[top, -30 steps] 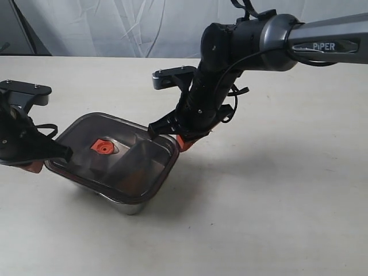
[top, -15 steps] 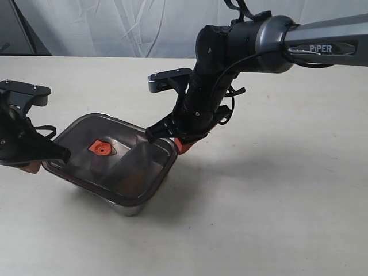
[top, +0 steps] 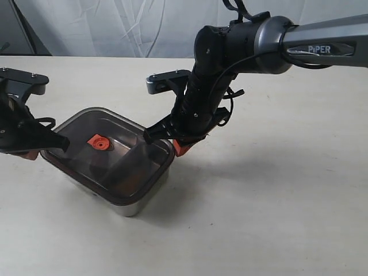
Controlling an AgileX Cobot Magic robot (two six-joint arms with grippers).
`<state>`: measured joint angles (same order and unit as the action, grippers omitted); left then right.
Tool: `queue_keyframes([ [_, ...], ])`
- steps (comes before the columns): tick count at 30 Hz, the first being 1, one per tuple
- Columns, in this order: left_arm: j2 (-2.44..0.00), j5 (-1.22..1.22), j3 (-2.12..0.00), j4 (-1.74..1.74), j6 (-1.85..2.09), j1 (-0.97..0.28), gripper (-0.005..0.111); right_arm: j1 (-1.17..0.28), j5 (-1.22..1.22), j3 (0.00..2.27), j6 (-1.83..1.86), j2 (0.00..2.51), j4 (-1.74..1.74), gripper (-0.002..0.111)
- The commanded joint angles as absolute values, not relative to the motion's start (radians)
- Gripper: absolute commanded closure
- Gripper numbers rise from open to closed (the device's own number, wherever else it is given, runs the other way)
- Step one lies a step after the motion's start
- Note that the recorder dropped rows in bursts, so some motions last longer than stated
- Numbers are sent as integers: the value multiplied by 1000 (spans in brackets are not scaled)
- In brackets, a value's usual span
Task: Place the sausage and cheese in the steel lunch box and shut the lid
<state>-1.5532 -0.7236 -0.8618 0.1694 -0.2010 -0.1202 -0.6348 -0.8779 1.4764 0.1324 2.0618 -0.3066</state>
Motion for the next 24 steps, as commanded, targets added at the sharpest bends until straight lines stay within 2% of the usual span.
queue_keyframes([
  [1,-1554,-699,-880,170,-208,-120,107,-642,-866,1481,135,2051,-336,109],
  [12,-1554,-803,-887,159,-199,-120,107,-642,-862,1481,135,2051,-323,109],
  [24,-1554,-734,-887,163,-197,-120,107,-640,-856,1481,92,2036,-231,109],
])
